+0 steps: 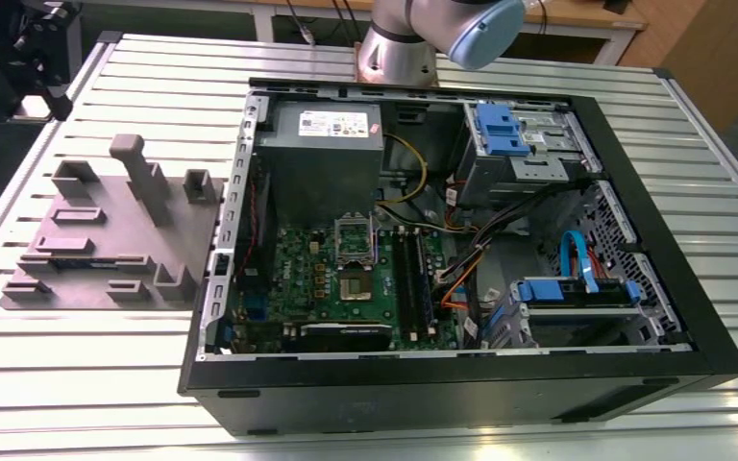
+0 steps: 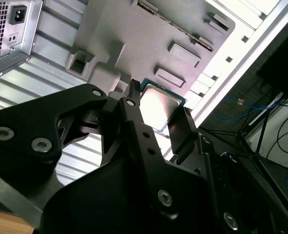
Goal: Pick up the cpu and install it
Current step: 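Pick up the cpu and move it towards the insertion slot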
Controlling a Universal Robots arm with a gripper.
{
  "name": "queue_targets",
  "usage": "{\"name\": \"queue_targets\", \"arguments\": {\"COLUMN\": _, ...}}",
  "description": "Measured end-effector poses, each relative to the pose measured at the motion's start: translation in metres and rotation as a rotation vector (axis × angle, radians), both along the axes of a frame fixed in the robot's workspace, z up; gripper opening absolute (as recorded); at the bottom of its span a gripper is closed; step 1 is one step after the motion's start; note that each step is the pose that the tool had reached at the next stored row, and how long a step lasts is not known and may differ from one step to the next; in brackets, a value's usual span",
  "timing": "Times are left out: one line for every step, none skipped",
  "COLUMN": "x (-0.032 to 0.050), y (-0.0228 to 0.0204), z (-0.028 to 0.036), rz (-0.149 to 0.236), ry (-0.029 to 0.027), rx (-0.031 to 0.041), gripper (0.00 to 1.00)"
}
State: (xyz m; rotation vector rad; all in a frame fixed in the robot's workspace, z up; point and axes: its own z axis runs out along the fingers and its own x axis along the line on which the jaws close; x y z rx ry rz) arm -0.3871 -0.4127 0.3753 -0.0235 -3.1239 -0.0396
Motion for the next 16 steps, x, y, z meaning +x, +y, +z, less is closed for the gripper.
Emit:
{"name": "queue_targets", "arguments": {"x": 0.0003, "y": 0.0, "z": 0.0, "rz": 0.0, "ry": -0.0001, "rx": 0.0001, "gripper": 0.47}}
{"name": "queue_targets", "arguments": {"x": 0.0006, "y": 0.0, "z": 0.0, "rz": 0.0, "ry": 0.0, "rx": 0.0, "gripper": 0.47}}
{"name": "queue_targets", "arguments": {"x": 0.0011, "y": 0.0, "z": 0.0001, "rz": 0.0, "ry": 0.0001, "rx": 0.0, "gripper": 0.47}}
{"name": "queue_targets", "arguments": {"x": 0.0015, "y": 0.0, "z": 0.0, "rz": 0.0, "ry": 0.0, "rx": 0.0, "gripper": 0.47}}
{"name": "queue_targets", "arguments": {"x": 0.0019, "y": 0.0, "z": 0.0, "rz": 0.0, "ry": 0.0, "rx": 0.0, "gripper": 0.47}}
{"name": "queue_targets", "arguments": {"x": 0.0023, "y": 0.0, "z": 0.0, "rz": 0.0, "ry": 0.0, "rx": 0.0001, "gripper": 0.47}}
{"name": "queue_targets", "arguments": {"x": 0.0027, "y": 0.0, "z": 0.0, "rz": 0.0, "ry": -0.0001, "rx": 0.0001, "gripper": 0.47}}
{"name": "queue_targets", "arguments": {"x": 0.0032, "y": 0.0, "z": 0.0, "rz": 0.0, "ry": 0.0, "rx": 0.0, "gripper": 0.47}}
{"name": "queue_targets", "arguments": {"x": 0.0036, "y": 0.0, "z": 0.0, "rz": 0.0, "ry": 0.0, "rx": 0.0, "gripper": 0.47}}
{"name": "queue_targets", "arguments": {"x": 0.0041, "y": 0.0, "z": 0.0, "rz": 0.0, "ry": -0.0001, "rx": 0.0001, "gripper": 0.47}}
{"name": "queue_targets", "arguments": {"x": 0.0046, "y": 0.0, "z": 0.0, "rz": 0.0, "ry": -0.0001, "rx": 0.0001, "gripper": 0.47}}
{"name": "queue_targets", "arguments": {"x": 0.005, "y": 0.0, "z": 0.0, "rz": 0.0, "ry": 0.0, "rx": 0.0, "gripper": 0.47}}
{"name": "queue_targets", "arguments": {"x": 0.0053, "y": 0.0, "z": 0.0, "rz": 0.0, "ry": -0.0001, "rx": 0.0001, "gripper": 0.47}}
{"name": "queue_targets", "arguments": {"x": 0.0058, "y": 0.0, "z": -0.0001, "rz": 0.0, "ry": -0.0001, "rx": 0.0001, "gripper": 0.47}}
{"name": "queue_targets", "arguments": {"x": 0.0061, "y": 0.0, "z": 0.0, "rz": 0.0, "ry": 0.0, "rx": 0.0, "gripper": 0.47}}
{"name": "queue_targets", "arguments": {"x": 0.0065, "y": 0.0, "z": 0.0, "rz": 0.0, "ry": 0.0, "rx": 0.0, "gripper": 0.47}}
